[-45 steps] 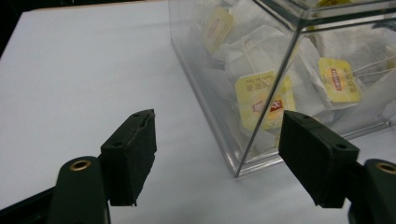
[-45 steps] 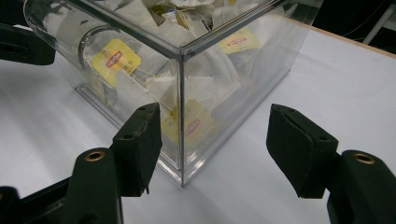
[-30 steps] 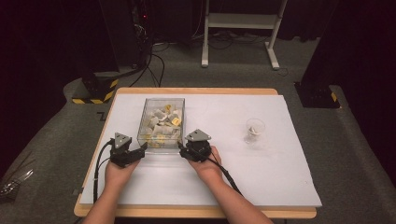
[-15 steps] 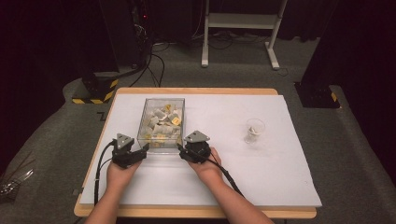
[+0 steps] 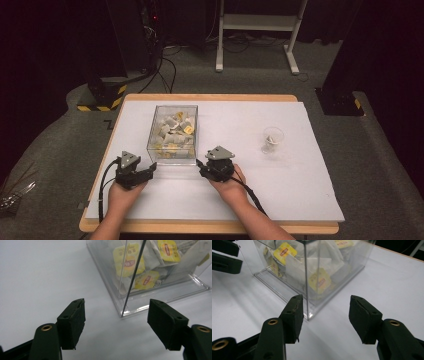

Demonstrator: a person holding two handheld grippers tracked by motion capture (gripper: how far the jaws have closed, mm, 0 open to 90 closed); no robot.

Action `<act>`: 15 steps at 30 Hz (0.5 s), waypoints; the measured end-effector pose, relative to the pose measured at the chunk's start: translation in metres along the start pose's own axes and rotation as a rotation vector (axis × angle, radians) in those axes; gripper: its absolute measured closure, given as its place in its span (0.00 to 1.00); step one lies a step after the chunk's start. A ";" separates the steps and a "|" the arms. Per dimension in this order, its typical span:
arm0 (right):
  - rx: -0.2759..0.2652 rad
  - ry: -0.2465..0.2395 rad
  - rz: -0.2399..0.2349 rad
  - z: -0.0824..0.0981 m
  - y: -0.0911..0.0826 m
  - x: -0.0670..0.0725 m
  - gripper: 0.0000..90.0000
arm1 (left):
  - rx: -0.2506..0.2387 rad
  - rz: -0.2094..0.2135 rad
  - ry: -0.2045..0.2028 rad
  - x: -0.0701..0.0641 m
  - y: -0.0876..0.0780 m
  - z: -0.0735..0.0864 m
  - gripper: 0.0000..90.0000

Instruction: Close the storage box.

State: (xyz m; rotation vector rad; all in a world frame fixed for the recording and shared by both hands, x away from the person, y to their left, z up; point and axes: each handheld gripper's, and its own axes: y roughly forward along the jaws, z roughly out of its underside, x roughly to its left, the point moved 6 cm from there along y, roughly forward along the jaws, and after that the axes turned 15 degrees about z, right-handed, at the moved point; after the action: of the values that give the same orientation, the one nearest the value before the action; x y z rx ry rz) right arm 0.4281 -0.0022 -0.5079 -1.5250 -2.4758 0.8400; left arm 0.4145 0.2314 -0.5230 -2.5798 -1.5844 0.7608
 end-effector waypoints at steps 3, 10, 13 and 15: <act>0.006 0.004 0.011 0.007 -0.006 -0.010 0.50 | 0.027 -0.003 0.031 0.000 -0.005 0.003 0.33; 0.037 0.033 0.065 0.030 -0.022 -0.047 0.49 | 0.088 -0.028 0.058 0.007 -0.013 0.015 0.33; 0.054 0.046 0.105 0.043 -0.032 -0.069 0.48 | 0.124 -0.040 0.073 0.012 -0.017 0.020 0.33; 0.072 0.061 0.129 0.052 -0.039 -0.085 0.47 | 0.125 -0.050 0.065 0.013 -0.018 0.022 0.33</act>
State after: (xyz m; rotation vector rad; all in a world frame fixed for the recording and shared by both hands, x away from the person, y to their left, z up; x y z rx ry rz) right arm 0.4194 -0.1088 -0.5159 -1.6738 -2.2999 0.8771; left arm 0.3950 0.2460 -0.5430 -2.4429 -1.5258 0.7382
